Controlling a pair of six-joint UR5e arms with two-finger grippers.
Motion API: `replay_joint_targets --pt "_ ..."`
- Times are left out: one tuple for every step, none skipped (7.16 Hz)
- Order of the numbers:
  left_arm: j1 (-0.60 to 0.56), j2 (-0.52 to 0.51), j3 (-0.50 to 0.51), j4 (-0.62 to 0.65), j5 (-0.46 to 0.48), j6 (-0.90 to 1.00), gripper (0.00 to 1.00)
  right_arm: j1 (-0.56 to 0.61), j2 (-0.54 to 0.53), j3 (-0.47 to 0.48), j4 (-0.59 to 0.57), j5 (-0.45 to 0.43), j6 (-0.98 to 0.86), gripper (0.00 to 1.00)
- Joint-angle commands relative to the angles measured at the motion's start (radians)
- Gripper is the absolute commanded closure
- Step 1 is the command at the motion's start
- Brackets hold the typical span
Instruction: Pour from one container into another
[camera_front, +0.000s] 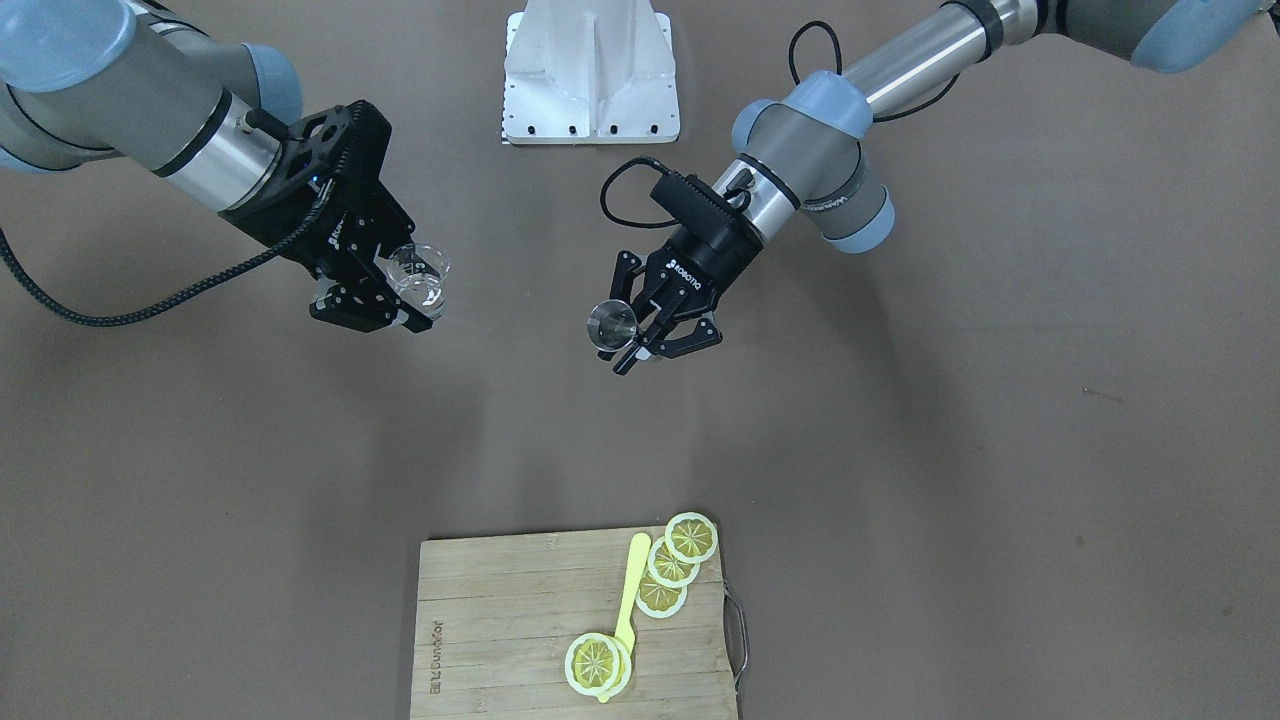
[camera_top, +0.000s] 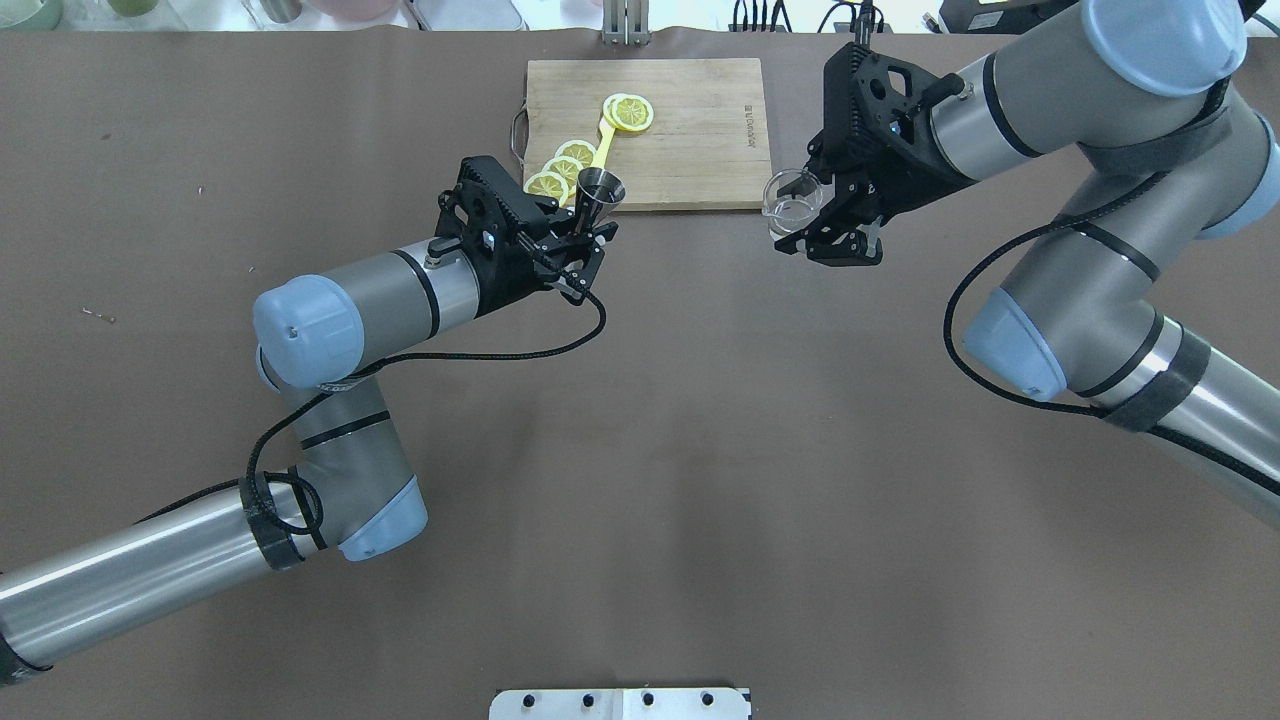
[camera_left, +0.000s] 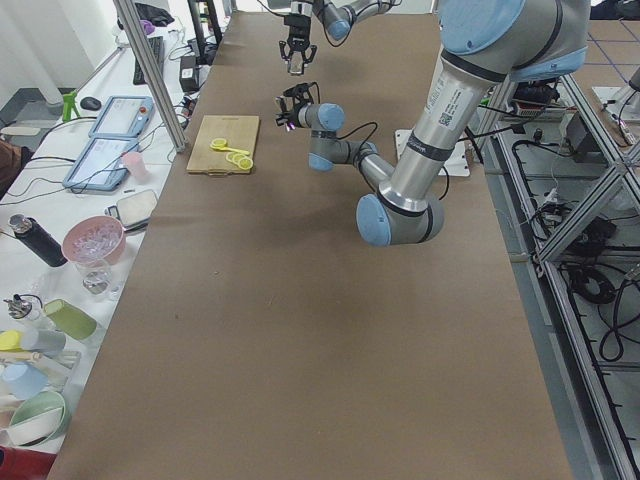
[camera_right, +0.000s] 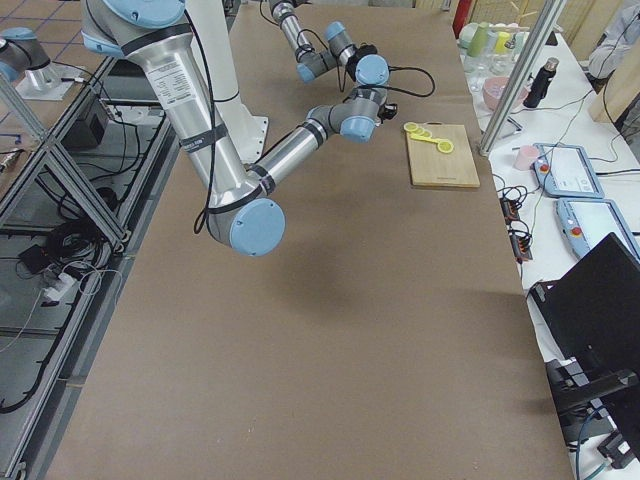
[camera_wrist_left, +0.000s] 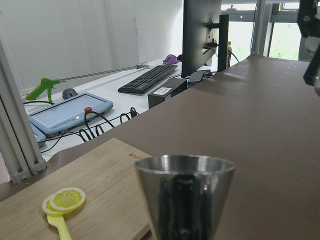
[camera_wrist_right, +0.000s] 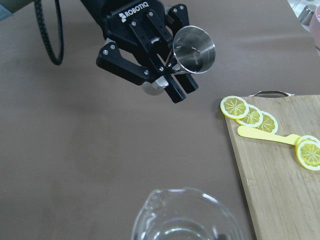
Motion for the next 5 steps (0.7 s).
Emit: replay_joint_targets --pt "-0.003 0.008 -0.012 -0.026 -0.041 0.006 1.0 0.004 0.044 0.004 -0.09 -0.001 -0.008 1.0" --pt "-0.001 0.01 -0.01 -0.029 -0.039 0.036 1.0 0.004 0.057 0.01 -0.124 0.005 -0.007 1.0" --pt "0.014 0.019 0.035 -0.117 -0.032 0.038 1.0 0.004 0.071 0.01 -0.161 0.01 -0.005 1.0" --pt "0.02 0.016 0.087 -0.197 -0.032 0.032 1.0 0.004 0.077 0.012 -0.176 0.006 -0.007 1.0" --pt "0.026 0.008 0.094 -0.196 -0.03 0.029 1.0 0.009 0.062 0.034 -0.196 0.009 -0.007 1.0"
